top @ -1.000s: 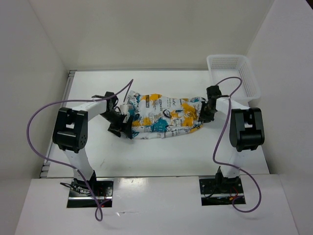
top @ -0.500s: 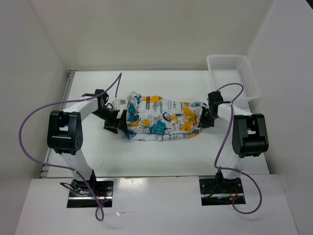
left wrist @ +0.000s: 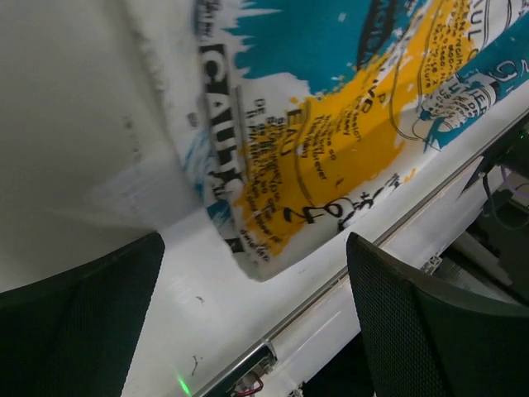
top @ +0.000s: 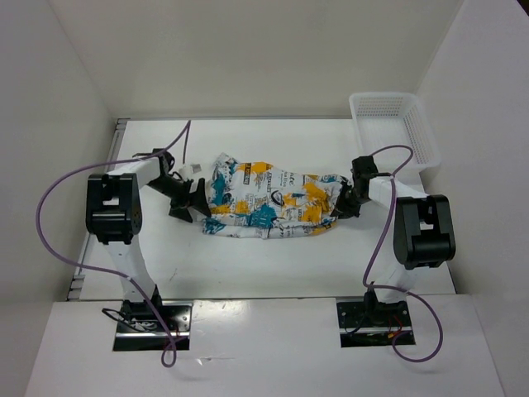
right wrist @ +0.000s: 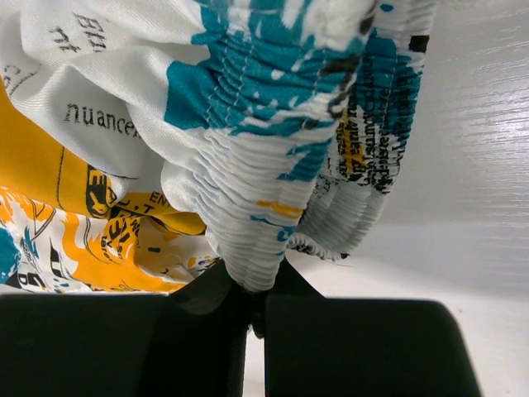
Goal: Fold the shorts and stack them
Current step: Fold the shorts
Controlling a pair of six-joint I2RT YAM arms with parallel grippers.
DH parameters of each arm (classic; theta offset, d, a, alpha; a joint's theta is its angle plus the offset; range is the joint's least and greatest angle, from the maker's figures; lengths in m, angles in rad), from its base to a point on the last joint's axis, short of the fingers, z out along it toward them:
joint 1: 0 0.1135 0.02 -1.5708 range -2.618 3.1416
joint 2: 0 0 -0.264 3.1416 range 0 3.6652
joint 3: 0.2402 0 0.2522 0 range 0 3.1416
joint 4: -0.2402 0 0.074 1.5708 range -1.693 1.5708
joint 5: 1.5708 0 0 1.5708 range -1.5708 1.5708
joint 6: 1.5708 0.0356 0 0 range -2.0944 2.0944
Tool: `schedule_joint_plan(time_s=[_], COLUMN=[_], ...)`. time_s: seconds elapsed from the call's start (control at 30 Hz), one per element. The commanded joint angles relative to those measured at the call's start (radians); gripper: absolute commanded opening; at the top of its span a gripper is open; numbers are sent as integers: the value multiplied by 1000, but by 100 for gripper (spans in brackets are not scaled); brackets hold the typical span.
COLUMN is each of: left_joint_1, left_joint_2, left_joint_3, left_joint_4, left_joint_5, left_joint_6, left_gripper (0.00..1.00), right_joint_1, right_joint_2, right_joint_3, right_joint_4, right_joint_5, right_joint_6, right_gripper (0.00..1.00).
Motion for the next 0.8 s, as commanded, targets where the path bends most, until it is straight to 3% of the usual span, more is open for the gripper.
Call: schedule_joint_plan(time_s=[0.0,0.17,0.3,0.33,0.53,0.7,0.77], left_joint_1=[-56,-139,-149,-149,-149,-149,-149], left_joint_2=[45,48,11,0,54,154,163], left_joint_3=[8,-42,-110,-110,-108,-15,7], left_joint_4=[17,35,44,35,35,35,24], left_joint_5=[-4,-35,-92,-104,-84,-17,-2], left_joint_6=[-14,-25,-34,-34,-43,-23,-8], left_gripper=[99,99,84,75,51,0,0], right_joint_1=[8,8,8,8,8,8,24], right_joint_2=[-17,-17,-17,-17,1,1,14], right_joint_3=[24,24,44,53,63,63,63], right_joint_4=[7,7,7,7,16,27,36], right_joint_5=[-18,2,11,11,-15,-35,-67], right_joint_6=[15,5,5,5,15,15,24], right_gripper=[0,0,0,0,0,0,0])
